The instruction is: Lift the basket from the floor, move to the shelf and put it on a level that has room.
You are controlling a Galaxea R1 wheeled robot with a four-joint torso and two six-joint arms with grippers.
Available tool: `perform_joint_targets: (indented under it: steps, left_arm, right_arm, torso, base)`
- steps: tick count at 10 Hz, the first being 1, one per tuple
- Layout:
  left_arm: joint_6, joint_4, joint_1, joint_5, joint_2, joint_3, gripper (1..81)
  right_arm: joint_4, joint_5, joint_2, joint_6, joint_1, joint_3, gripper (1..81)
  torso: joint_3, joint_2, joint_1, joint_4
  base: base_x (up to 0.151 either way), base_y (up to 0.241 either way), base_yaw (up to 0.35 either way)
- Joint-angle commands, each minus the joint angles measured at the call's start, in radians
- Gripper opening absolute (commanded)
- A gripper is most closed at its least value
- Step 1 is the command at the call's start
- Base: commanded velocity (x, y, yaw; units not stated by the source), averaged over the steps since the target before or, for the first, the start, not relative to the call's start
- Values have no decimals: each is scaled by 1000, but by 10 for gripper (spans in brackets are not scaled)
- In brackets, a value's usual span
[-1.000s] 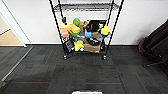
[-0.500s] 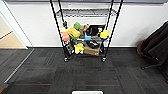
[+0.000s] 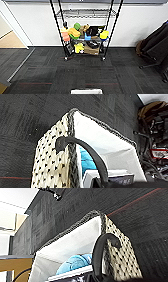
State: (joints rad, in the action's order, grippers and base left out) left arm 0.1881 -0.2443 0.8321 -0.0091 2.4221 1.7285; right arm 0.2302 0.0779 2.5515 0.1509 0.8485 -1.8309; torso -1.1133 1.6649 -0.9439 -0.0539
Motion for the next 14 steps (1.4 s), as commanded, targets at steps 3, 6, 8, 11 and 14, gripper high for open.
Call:
perform_joint_targets:
  steps: [3, 6, 8, 11, 14]
  left_arm:
    - [30, -18, -146, -2, -46, -56, 10]
    - [36, -18, -159, 0, -49, -64, 10]
    - [36, -17, -159, 3, -50, -72, 10]
    - [36, -13, -155, 9, -67, -104, 10]
    - [33, -10, -132, -2, -121, -182, 10]
  right_arm:
    - [9, -67, -31, 9, -182, 65, 10]
    - [9, -78, -34, 9, -193, 65, 10]
    - [9, -78, -41, 9, -191, 68, 10]
    - [9, -76, -72, 7, -177, 104, 10]
    - [8, -61, -136, 3, -153, 186, 10]
  torso:
    - [0, -166, 107, 0]
    - [107, -265, 169, 0]
    - [157, -318, 203, 0]
    - [255, -417, 269, 0]
    - [354, -517, 334, 0]
  base:
    - [0, 0, 0]
    - [0, 0, 0]
    - [0, 0, 0]
    - [0, 0, 0]
    - [0, 0, 0]
